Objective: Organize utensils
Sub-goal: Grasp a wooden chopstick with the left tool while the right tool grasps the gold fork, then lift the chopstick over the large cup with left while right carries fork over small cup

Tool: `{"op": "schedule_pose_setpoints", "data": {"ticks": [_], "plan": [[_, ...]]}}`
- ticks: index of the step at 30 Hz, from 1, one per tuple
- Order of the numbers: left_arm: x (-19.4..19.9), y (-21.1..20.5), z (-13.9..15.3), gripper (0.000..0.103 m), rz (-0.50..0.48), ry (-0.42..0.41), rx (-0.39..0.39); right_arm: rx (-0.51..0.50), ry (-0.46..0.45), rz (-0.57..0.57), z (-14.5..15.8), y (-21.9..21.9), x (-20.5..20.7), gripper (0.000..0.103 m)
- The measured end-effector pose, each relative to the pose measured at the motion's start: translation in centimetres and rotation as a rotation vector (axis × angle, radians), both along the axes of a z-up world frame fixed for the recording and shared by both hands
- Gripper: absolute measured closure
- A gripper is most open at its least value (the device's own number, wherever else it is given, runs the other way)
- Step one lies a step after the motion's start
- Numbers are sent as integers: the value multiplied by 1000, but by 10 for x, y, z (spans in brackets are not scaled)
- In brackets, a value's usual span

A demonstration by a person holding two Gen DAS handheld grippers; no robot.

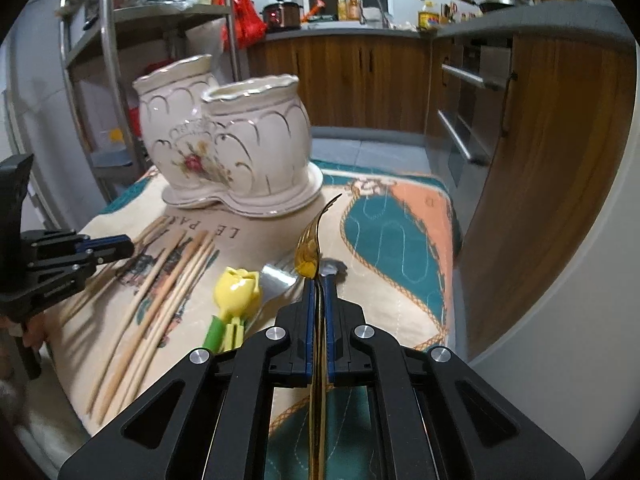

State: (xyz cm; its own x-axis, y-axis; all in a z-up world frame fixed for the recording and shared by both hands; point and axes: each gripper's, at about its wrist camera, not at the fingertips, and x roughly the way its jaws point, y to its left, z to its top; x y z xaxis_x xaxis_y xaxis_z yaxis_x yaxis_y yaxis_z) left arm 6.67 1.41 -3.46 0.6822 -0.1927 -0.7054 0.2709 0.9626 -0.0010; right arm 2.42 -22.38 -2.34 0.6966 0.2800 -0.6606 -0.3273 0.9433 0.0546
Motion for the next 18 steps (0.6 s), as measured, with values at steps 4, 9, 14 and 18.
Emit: {"op": "schedule_pose_setpoints", "data": {"ticks": [4,9,14,18], "plan": [[-1,-3,-4,97,-2,15,20,-31,68,-6,-11,0,5,97],[-3,-4,-7,97,-10,19,38,-53,106,-15,-17,1,8,97],[-5,-3,-8,97,-15,24,46,-70,111,-16,-21,3,11,96],[-6,-7,-7,96,-18,24,76,-76,104,-13,-22,4,15,95]]}}
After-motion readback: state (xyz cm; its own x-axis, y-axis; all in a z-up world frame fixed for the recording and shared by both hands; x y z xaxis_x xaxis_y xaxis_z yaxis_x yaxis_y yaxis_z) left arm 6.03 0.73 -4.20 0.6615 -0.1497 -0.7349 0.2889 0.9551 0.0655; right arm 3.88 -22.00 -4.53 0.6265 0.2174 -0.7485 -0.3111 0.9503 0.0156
